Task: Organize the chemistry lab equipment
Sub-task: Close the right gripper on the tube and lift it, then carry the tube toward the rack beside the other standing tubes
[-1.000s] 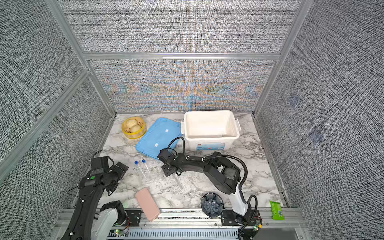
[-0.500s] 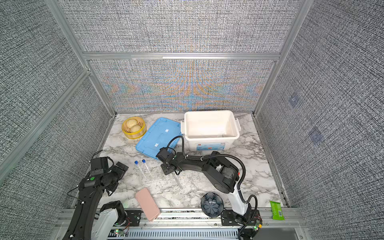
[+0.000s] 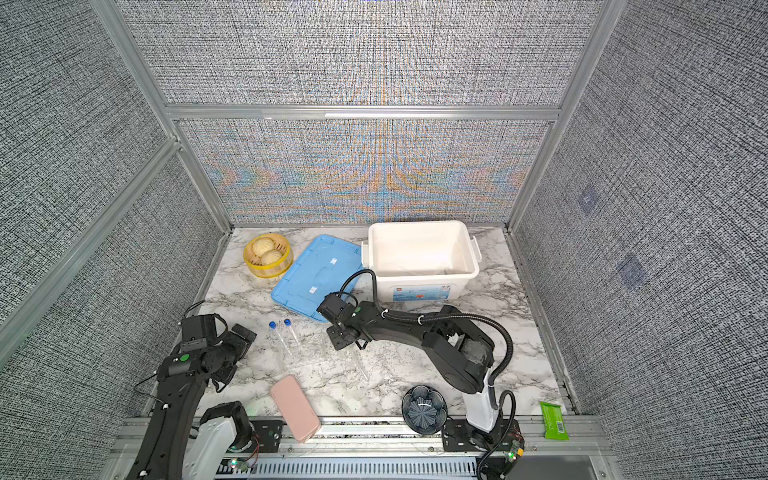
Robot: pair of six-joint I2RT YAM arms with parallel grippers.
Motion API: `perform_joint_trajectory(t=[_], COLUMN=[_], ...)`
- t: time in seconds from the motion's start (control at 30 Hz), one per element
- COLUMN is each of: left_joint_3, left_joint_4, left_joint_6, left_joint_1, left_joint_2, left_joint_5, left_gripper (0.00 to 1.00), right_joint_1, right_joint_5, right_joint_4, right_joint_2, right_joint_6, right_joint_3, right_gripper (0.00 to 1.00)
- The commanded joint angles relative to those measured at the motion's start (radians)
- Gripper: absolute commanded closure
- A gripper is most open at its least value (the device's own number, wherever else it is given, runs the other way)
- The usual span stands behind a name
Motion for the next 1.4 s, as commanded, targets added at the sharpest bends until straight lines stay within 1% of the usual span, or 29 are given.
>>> perform_joint_trajectory(t=[0.0, 0.17, 0.27, 0.43, 0.53, 0.63, 0.77, 0.87, 0.97, 1.07, 1.17, 1.23, 1.37], left_joint_3=[0.018, 0.012, 0.015, 0.022, 0.037, 0.041, 0.044, 0.033, 0.035, 0.026, 0.02, 0.021, 0.019], left_joint_4=[-0.008, 0.0, -0.016, -0.027, -0.051, -0.064, -0.082, -0.071, -0.076, -0.066, -0.049, -0.047, -0.035], left_joint_6=[0.01, -0.016, -0.018, -0.02, -0.011, -0.008, -0.004, -0.017, -0.016, -0.019, -0.022, -0.02, -0.023], left_joint_1=[0.0, 0.0, 0.0, 0.0, 0.0, 0.001, 0.0, 0.0, 0.0, 0.0, 0.001, 0.0, 0.0], left_joint_2=[0.011, 0.004, 0.004, 0.003, 0.007, 0.0, -0.015, -0.026, -0.021, -0.017, -0.008, 0.002, 0.003], left_joint_5=[-0.021, -0.022, -0.031, -0.026, -0.037, -0.036, -0.049, -0.038, -0.038, -0.037, -0.025, -0.021, -0.016], left_gripper=[0.01, 0.01, 0.01, 0.01, 0.01, 0.01, 0.01, 0.01, 0.01, 0.01, 0.01, 0.01, 0.01], right_joint_1=[-0.001, 0.002, 0.011, 0.028, 0.041, 0.055, 0.078, 0.099, 0.128, 0.154, 0.157, 0.157, 0.157], right_joint_5=[-0.001, 0.002, -0.011, 0.0, -0.01, 0.005, 0.024, 0.046, 0.069, 0.12, 0.133, 0.12, 0.116], right_joint_4=[0.104, 0.203, 0.305, 0.431, 0.487, 0.52, 0.542, 0.581, 0.684, 0.796, 0.87, 0.896, 0.902], right_joint_2=[-0.035, -0.086, -0.135, -0.221, -0.258, -0.286, -0.307, -0.322, -0.331, -0.33, -0.327, -0.312, -0.273], right_joint_6=[-0.017, -0.025, -0.037, -0.087, -0.128, -0.154, -0.198, -0.231, -0.285, -0.327, -0.33, -0.333, -0.322], right_joint_3=[-0.02, -0.035, -0.082, -0.145, -0.174, -0.193, -0.201, -0.213, -0.262, -0.307, -0.328, -0.327, -0.296], right_gripper=[0.81, 0.81, 0.81, 0.82, 0.83, 0.83, 0.84, 0.86, 0.88, 0.88, 0.89, 0.89, 0.9])
